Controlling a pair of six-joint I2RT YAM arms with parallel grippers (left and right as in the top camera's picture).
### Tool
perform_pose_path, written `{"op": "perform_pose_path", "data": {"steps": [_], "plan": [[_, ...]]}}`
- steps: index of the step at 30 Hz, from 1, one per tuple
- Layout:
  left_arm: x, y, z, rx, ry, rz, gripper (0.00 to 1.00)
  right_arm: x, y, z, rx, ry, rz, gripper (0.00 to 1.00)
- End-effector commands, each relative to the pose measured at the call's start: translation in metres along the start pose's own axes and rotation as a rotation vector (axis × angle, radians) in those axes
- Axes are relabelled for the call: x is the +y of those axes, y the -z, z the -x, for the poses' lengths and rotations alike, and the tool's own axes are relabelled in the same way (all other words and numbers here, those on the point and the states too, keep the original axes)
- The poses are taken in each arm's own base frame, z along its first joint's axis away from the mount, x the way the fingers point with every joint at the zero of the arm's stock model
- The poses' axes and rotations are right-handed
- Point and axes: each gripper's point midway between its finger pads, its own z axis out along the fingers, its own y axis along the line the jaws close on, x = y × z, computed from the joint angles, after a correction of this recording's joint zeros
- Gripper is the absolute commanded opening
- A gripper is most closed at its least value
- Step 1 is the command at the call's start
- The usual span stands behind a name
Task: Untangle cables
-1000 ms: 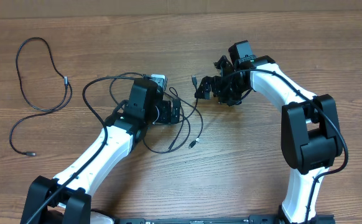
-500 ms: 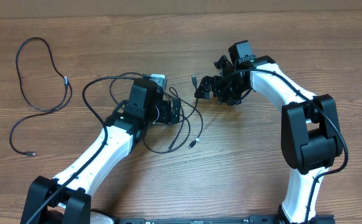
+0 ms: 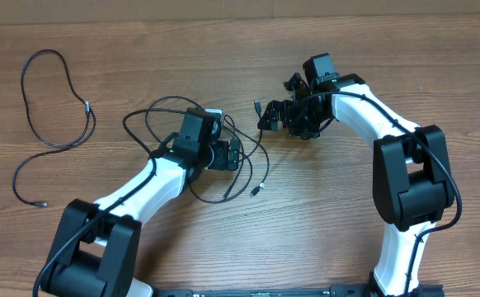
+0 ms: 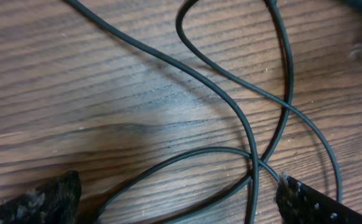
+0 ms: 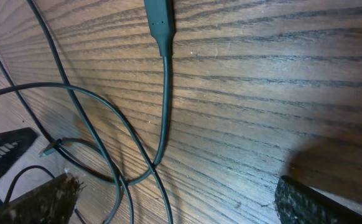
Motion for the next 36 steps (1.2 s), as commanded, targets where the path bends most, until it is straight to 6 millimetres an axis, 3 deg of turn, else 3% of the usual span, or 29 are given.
{"op": "perform_pose_path", "data": {"steps": [1, 36], "plan": [[-0.0072, -0.0023, -0.0022, 0.005, 0.016, -0.037, 1.0, 0.0079, 0.0019, 0.0067, -0.014, 0.016, 0.016, 1.0], [-0.007, -0.0024, -0.0028, 0.007, 0.016, -0.036, 1.0, 0.01, 0.0022, 0.014, -0.042, 0.034, 0.023, 1.0]]}}
